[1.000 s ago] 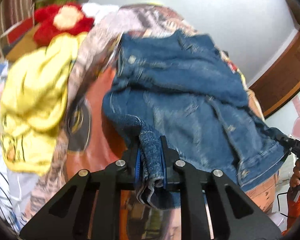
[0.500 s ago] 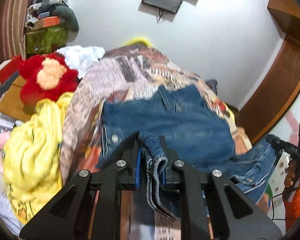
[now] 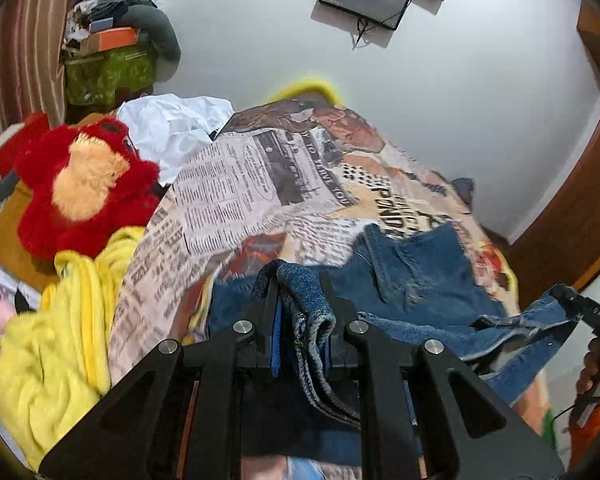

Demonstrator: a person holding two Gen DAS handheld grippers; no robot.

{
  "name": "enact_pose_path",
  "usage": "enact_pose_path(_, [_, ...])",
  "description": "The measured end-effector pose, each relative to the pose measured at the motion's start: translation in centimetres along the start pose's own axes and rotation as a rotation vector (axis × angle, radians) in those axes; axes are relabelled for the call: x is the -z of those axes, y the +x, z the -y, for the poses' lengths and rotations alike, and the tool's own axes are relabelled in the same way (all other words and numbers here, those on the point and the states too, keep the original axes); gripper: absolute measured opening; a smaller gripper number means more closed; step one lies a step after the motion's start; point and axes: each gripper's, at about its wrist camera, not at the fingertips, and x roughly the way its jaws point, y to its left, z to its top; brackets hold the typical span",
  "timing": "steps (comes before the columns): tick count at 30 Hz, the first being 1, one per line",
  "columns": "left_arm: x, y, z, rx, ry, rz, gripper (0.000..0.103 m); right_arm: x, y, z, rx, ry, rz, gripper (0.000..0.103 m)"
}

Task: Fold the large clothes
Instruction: 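Fold the held hem over toward the collar with both grippers and release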

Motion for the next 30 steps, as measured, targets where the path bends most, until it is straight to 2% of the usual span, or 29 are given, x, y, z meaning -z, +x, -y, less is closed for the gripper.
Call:
enact_pose_path(4, [-0.2,4.4,-0.4,-0.048,0.005,-0.05,0.015,-0.5,4.9,1.4,0.026,0.025,-0.059,0.016])
enact_pose_path(9, [1.2,10.2,-1.4,-0.115,0.012,-0.145,0.017,0.6,10.0,3.3,0.049,0.031,-0.138,0.016])
enact_pose_path(13, [2.9,13.4,-1.8,-0.162,0.038,-0.2,0.02,1.9,12.1,3.5,0.085,-0.062,-0.171,0.016])
enact_pose_path(17, [4.0,14.8,-1.8,-0.181,0.073,-0.243,0.021,2.7,11.9,3.1,0.116,-0.165,-0.164,0.019])
enact_pose_path(19, [4.1,14.8,-1.5,-0.19,0.088,-0.244,0.022,2.8,11.1,2.9,0.135,-0.216,-0.136,0.025])
enact_pose_path(21, [4.0,14.6,-1.5,-0.195,0.089,-0.247,0.022,2.8,9.9,3.2,0.199,-0.254,-0.101,0.058])
enact_pose_path(22, [3.9,14.4,-1.5,-0.198,0.087,-0.248,0.024,2.8,9.4,3.5,0.238,-0.258,-0.085,0.065])
enact_pose_path(24, [3.7,13.8,-1.5,-0.23,0.072,-0.252,0.032,2.7,8.2,4.1,0.26,-0.251,-0.058,0.068])
enact_pose_path(26, [3.3,12.7,-1.4,-0.258,0.058,-0.234,0.048,2.6,7.0,4.9,0.289,-0.233,-0.06,0.068])
enact_pose_path(27, [3.1,12.0,-1.2,-0.267,0.065,-0.223,0.053,2.6,6.4,5.2,0.288,-0.223,-0.065,0.068])
enact_pose_path(29, [2.5,10.1,-1.0,-0.281,0.082,-0.182,0.07,2.8,5.0,5.8,0.261,-0.188,-0.066,0.068])
enact_pose_path(30, [2.2,8.9,-0.9,-0.283,0.091,-0.152,0.073,2.9,4.4,5.9,0.242,-0.166,-0.066,0.068])
